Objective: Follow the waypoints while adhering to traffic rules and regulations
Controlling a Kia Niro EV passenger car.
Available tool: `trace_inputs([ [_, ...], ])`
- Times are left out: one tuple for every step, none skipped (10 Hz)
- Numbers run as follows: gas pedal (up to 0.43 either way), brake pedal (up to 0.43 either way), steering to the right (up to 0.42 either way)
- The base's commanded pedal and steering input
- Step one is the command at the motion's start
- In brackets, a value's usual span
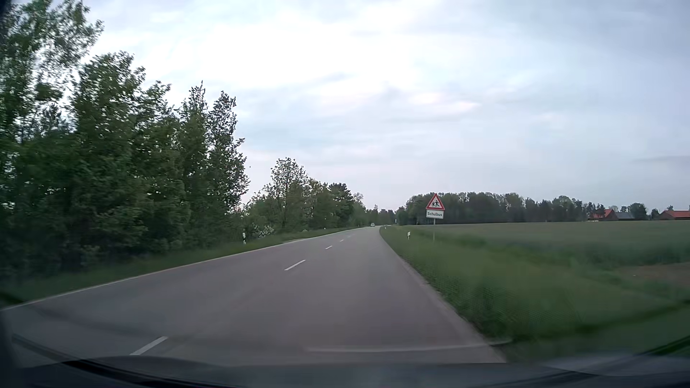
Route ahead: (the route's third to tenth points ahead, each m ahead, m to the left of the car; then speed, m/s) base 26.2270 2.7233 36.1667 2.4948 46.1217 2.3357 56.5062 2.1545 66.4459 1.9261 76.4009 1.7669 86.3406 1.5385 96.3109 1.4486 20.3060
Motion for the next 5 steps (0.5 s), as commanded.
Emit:
trace_inputs([
  [0.220, 0.000, 0.002],
  [0.209, 0.000, 0.002],
  [0.197, 0.000, 0.002],
  [0.197, 0.000, 0.002],
  [0.197, 0.000, 0.002],
])
